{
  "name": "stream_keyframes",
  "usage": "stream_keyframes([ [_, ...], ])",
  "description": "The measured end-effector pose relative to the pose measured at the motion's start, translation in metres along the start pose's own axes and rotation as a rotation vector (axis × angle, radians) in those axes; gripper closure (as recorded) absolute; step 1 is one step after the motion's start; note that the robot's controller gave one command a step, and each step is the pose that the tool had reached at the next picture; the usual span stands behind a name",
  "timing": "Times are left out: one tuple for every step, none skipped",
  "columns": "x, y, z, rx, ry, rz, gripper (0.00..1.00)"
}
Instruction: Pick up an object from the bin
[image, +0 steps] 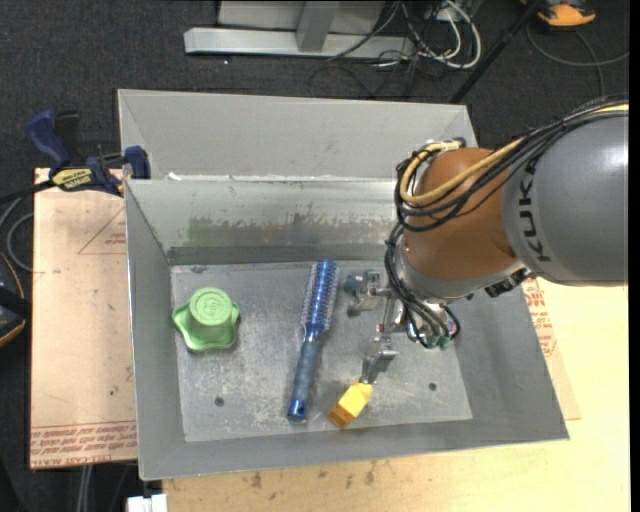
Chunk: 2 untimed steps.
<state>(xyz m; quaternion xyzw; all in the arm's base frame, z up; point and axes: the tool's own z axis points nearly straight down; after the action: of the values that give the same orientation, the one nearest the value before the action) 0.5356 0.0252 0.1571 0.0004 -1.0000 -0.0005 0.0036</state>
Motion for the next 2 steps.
stream_keyframes([
  [-0.062, 0.028, 0.048, 0.005, -0.033, -0.587, 0.00],
  [-0.102, 0.059, 0.042, 0.002, -0.014, -0.929, 0.00],
])
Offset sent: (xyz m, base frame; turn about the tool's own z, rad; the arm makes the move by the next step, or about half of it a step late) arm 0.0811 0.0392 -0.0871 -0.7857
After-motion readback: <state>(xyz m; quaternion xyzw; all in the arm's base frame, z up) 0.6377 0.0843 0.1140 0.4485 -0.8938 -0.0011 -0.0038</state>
